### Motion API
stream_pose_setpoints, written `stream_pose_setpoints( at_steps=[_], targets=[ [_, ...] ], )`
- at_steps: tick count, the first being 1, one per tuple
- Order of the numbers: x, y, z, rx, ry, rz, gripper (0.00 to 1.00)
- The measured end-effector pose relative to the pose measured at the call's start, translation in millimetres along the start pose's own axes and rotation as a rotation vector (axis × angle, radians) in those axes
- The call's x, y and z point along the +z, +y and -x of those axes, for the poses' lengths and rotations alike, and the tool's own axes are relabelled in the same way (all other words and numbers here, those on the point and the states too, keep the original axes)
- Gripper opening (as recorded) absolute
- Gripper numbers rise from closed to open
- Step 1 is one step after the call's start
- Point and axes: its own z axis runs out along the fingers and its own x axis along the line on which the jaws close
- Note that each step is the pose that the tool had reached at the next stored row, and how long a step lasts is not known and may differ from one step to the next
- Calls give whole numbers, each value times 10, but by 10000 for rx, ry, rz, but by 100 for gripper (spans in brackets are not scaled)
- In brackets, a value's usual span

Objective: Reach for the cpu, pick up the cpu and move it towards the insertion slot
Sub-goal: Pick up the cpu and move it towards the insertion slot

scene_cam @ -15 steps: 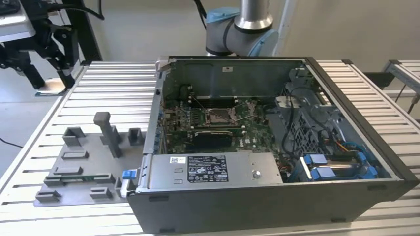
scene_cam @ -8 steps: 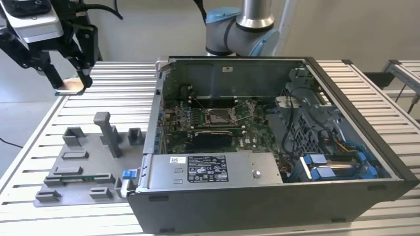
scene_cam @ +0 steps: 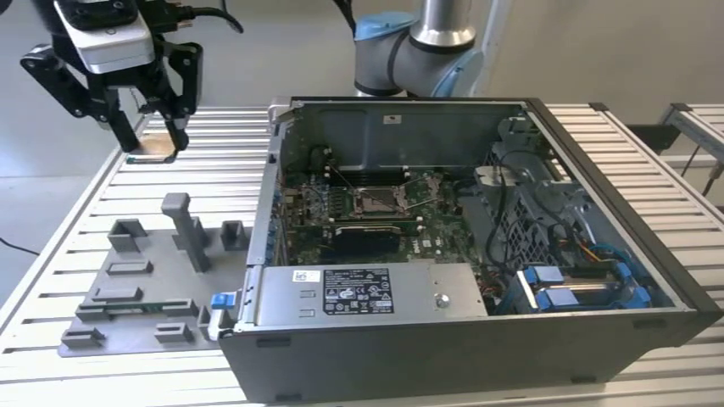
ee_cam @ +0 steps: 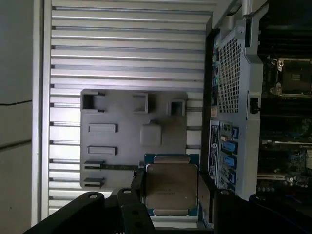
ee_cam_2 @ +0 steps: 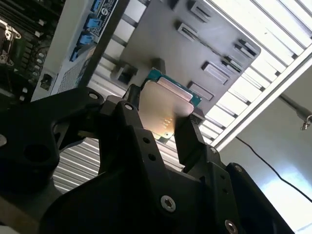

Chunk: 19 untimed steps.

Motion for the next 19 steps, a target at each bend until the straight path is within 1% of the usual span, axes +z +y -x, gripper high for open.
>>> stream_pose_setpoints(
  at_steps=[12, 19],
  targets=[
    [9, -6, 523, 0, 0, -1, 0],
    [14, -10, 802, -1, 0, -1, 0]
  ],
)
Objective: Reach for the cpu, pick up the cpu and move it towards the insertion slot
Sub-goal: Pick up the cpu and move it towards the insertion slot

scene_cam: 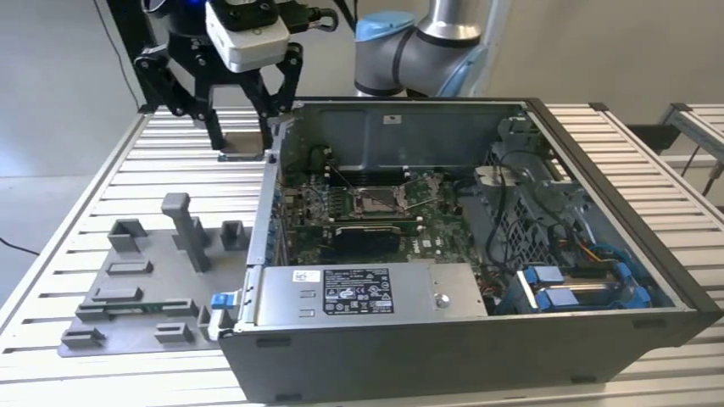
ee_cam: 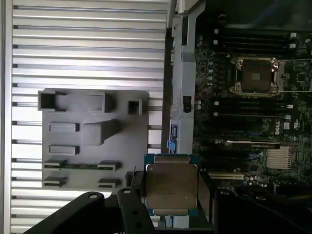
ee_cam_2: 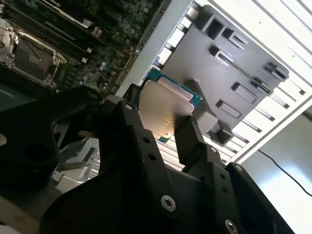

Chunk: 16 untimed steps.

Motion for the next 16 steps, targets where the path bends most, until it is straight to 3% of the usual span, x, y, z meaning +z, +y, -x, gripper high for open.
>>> stream_pose_setpoints(
  at_steps=[6, 16],
  targets=[
    [4, -2, 227, 0, -1, 1, 0],
    [10, 0, 534, 1, 0, 0, 0]
  ],
)
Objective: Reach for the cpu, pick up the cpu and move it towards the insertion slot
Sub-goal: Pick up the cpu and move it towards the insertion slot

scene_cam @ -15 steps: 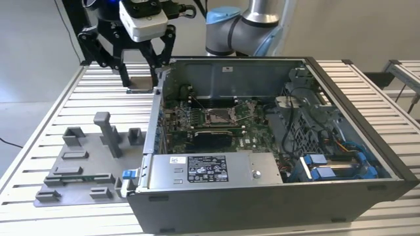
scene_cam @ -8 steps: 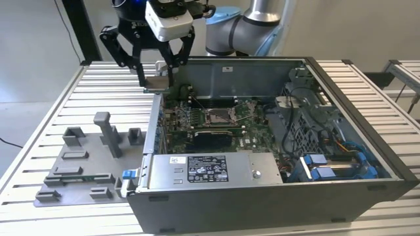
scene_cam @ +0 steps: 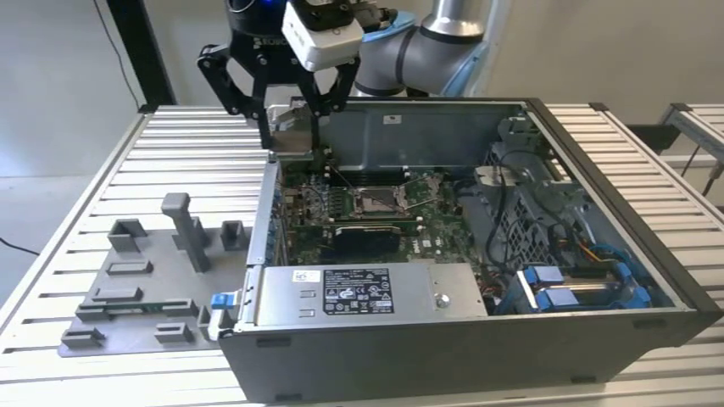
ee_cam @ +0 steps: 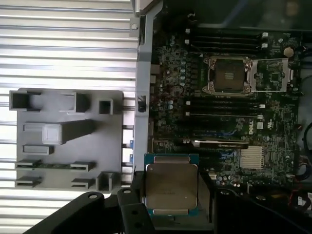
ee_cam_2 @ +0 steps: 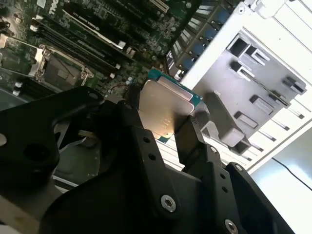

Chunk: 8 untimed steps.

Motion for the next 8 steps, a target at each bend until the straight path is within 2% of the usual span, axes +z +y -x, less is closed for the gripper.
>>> stream_pose_setpoints(
  at_steps=[8],
  targets=[
    [11, 14, 354, 0, 0, 0, 0]
  ],
)
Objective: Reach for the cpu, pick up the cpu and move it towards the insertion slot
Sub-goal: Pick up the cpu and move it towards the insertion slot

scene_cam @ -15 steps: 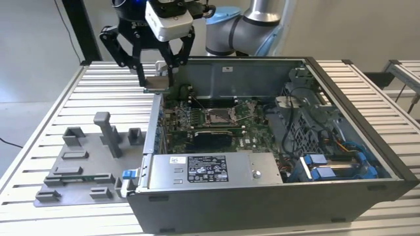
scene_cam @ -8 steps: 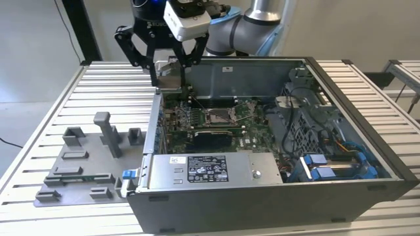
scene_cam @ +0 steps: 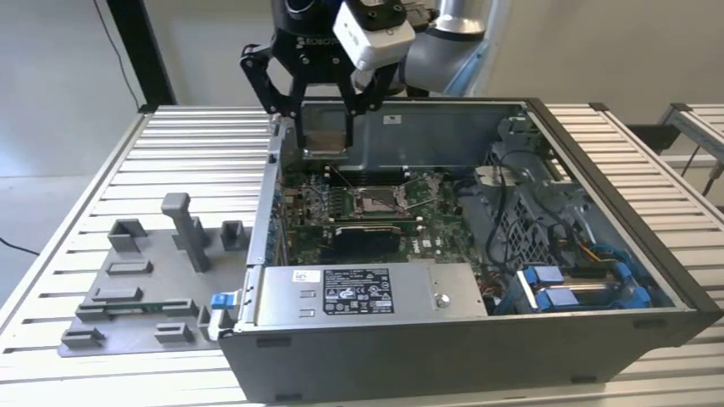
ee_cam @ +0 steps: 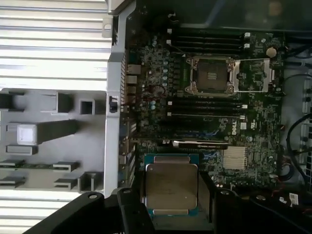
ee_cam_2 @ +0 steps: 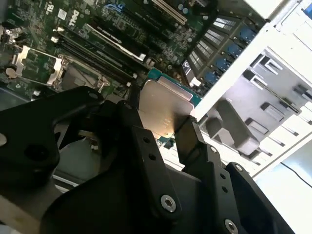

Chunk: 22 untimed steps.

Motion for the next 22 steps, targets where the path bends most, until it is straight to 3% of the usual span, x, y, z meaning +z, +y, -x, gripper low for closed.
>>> stream_pose_setpoints(
  at_steps=[13, 17, 22],
  targets=[
    [20, 35, 578, -1, 0, 0, 0],
    [23, 47, 657, 0, 0, 0, 0],
    [23, 47, 662, -1, -1, 1, 0]
  ],
)
